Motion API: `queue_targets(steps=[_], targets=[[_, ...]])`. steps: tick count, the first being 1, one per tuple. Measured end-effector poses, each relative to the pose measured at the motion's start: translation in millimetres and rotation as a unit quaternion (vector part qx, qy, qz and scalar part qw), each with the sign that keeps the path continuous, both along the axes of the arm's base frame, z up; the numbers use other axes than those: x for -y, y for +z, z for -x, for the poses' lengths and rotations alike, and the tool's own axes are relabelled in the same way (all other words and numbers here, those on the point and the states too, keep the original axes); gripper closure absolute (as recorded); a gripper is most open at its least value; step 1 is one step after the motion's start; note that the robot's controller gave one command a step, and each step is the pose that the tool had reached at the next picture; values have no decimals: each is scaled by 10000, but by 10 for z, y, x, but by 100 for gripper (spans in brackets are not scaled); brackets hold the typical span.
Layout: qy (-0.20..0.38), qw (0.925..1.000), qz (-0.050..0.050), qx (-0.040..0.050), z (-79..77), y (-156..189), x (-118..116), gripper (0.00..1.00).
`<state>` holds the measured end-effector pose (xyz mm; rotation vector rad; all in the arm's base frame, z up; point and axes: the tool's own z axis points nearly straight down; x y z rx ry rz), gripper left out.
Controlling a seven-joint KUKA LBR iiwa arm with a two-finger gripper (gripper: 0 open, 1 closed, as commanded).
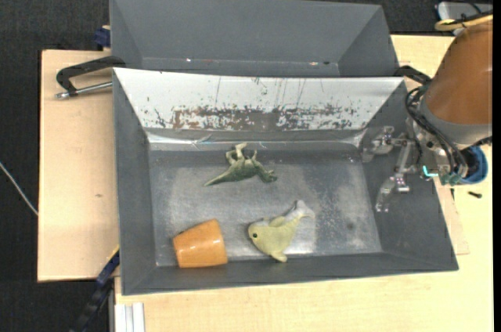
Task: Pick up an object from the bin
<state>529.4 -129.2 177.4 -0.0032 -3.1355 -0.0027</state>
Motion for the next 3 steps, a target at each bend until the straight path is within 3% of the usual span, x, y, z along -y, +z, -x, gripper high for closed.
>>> queue_targets(steps=[1,2,3], targets=[[1344,9909,-12,27,94,-419,-963,0],[3417,9398,-19,34,259,-537,-1708,0],[5010,8654,-10,33,369,-491,-1680,0]])
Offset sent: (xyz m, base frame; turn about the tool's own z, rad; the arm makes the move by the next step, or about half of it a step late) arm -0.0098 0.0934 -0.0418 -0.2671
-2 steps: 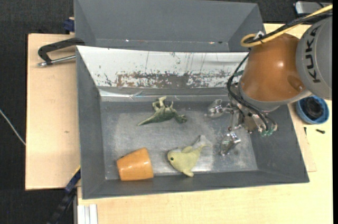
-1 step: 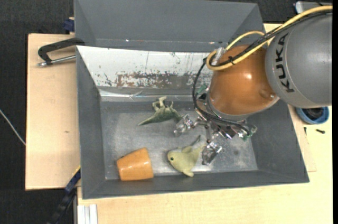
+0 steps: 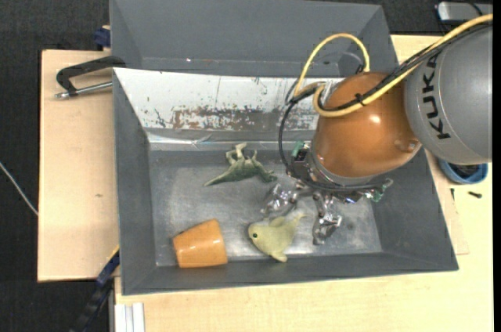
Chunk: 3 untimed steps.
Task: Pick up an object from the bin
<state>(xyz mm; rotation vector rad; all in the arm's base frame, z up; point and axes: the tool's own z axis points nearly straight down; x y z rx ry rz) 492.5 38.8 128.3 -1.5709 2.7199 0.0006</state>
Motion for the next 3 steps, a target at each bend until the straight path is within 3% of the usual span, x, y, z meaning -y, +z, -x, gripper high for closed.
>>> queue_targets(steps=[1,2,3], targets=[[1444,9895,-8,2,-37,-577,-76,0],[1437,9896,-5,9,-43,-571,-86,0],[1439,9896,-13,27,-54,-558,-99,100]])
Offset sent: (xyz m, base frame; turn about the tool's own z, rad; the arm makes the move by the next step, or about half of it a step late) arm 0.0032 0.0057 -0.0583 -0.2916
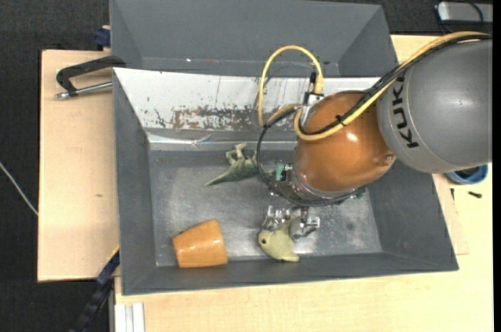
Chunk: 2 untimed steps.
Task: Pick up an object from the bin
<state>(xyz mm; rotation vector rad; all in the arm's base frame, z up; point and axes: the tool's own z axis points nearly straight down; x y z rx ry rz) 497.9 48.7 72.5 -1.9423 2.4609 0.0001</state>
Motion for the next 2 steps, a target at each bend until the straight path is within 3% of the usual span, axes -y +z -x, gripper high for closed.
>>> queue_targets(steps=[1,2], targets=[[-12,10000,2,24,-22,595,-15,100],[-26,10000,3,16,-40,935,-30,100]])
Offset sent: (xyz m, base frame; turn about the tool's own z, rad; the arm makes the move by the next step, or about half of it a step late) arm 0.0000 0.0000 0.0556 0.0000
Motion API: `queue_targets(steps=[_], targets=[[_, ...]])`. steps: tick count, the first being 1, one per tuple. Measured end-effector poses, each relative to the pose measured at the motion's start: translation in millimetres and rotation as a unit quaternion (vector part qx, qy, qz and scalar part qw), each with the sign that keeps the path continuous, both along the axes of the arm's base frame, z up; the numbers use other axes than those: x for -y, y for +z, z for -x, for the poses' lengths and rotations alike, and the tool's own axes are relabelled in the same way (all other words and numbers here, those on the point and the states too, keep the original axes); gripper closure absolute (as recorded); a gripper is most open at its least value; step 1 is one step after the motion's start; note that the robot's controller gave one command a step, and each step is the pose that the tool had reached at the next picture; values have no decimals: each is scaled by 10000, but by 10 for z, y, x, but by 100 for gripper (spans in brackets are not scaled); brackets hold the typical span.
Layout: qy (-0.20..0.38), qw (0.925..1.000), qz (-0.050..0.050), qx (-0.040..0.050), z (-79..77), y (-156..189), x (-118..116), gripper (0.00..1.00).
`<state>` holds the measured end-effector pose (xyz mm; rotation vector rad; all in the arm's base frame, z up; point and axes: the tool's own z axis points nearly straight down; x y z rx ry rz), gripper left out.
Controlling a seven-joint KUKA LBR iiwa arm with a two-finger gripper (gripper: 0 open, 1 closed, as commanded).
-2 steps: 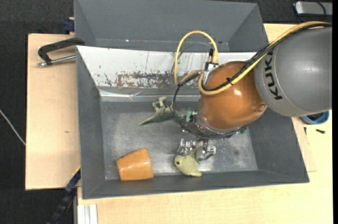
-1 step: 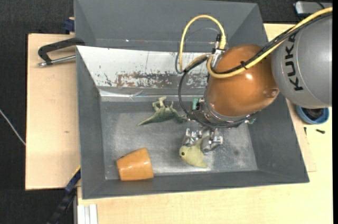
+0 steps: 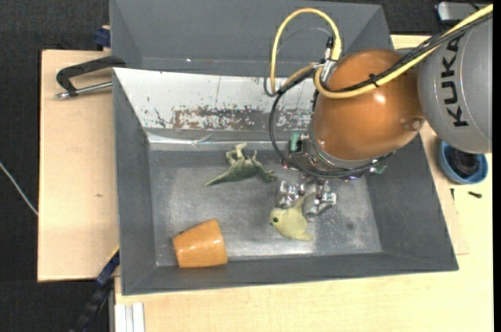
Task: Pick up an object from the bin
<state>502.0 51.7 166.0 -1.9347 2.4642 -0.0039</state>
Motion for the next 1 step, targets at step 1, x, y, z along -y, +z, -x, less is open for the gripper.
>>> queue_targets(steps=[1], targets=[[-12,10000,1,-8,-12,152,-13,100]])
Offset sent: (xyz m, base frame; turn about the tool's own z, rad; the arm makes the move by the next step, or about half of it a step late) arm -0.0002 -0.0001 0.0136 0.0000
